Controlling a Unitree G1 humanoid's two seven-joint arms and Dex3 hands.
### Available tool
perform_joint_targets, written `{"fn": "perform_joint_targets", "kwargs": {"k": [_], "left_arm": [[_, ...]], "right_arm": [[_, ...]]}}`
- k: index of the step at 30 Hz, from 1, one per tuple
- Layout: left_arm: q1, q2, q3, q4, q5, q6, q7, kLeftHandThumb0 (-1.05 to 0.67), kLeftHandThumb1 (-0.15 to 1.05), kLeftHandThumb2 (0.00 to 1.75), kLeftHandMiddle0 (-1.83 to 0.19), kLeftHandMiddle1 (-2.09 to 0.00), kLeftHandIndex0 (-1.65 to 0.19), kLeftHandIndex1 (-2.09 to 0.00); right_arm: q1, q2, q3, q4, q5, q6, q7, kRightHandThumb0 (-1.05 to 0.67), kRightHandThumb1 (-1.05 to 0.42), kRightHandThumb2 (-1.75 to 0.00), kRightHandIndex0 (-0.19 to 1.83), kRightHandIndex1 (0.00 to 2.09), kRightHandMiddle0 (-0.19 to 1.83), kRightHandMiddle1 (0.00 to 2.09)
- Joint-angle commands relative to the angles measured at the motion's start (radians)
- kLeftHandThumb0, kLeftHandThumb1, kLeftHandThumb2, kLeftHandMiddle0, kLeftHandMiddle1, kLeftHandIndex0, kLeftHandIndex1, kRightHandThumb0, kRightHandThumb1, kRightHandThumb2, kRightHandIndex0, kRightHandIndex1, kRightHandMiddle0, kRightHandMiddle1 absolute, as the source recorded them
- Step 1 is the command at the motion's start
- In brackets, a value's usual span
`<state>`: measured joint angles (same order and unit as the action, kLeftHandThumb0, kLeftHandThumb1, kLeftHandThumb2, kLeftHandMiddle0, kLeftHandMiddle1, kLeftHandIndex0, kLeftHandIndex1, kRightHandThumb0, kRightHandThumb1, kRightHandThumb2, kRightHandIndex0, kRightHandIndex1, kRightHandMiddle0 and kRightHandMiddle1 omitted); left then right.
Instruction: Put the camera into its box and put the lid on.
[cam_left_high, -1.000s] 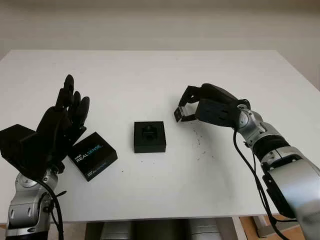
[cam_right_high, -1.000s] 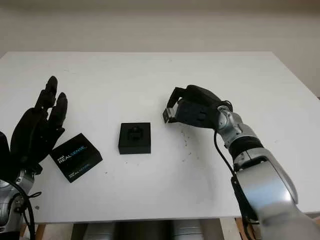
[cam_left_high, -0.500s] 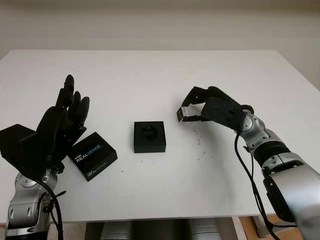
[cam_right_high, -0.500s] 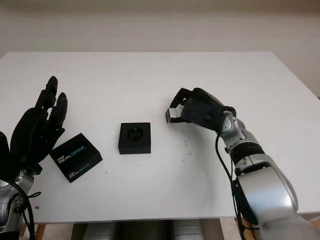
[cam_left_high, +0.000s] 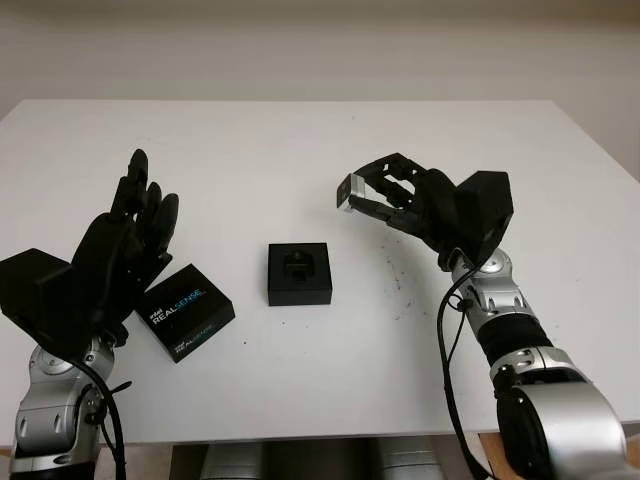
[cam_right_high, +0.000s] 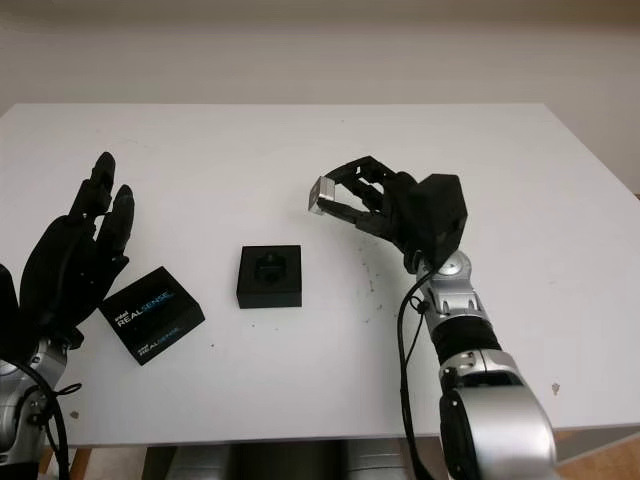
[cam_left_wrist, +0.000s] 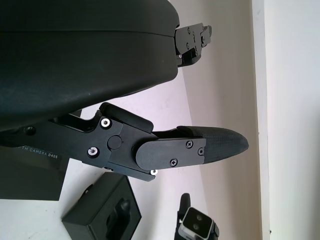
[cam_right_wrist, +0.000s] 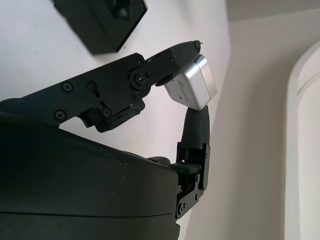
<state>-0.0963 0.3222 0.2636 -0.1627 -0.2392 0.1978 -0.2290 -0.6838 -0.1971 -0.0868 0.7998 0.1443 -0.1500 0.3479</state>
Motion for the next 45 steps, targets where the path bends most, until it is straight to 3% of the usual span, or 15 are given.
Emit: {"fn": "perform_joint_targets", "kwargs": {"k": [1, 11, 18, 28, 45], "left_arm": [[-0.007, 0.01, 0.009, -0.003, -0.002, -0.009, -0.005, -0.71, 1.05, 0.48, 0.19, 0.0, 0.19, 0.0], [-0.013, 0.011, 0.009, 0.004, 0.0, -0.009, -0.005, -0.72, 1.05, 0.48, 0.19, 0.0, 0.19, 0.0], [-0.017, 0.008, 0.008, 0.009, -0.001, -0.012, -0.006, -0.73, 1.05, 0.46, 0.19, 0.0, 0.19, 0.0], [-0.016, 0.007, 0.009, -0.005, 0.0, 0.004, 0.005, -0.72, 1.05, 0.47, 0.19, 0.0, 0.19, 0.0], [-0.004, 0.004, 0.01, -0.006, -0.002, -0.003, -0.002, -0.71, 1.05, 0.48, 0.19, 0.0, 0.19, 0.0]], "right_arm": [[0.037, 0.027, -0.009, -0.07, 0.033, 0.02, 0.025, -0.48, -0.97, -0.06, 0.19, 0.11, 0.34, 1.54], [0.165, 0.113, 0.036, -0.289, 0.058, 0.129, 0.053, -0.51, -0.97, -0.05, 0.21, 0.08, 0.39, 1.51], [0.215, 0.155, 0.085, -0.355, 0.057, 0.198, 0.059, -0.52, -0.96, -0.05, 0.23, 0.08, 0.41, 1.51], [0.193, 0.214, 0.107, -0.24, 0.017, 0.136, 0.027, -0.52, -0.96, -0.06, 0.18, 0.05, 0.38, 1.54], [0.133, 0.249, 0.113, -0.065, -0.057, 0.068, -0.058, -0.51, -0.96, -0.05, 0.18, 0.05, 0.36, 1.53]]}}
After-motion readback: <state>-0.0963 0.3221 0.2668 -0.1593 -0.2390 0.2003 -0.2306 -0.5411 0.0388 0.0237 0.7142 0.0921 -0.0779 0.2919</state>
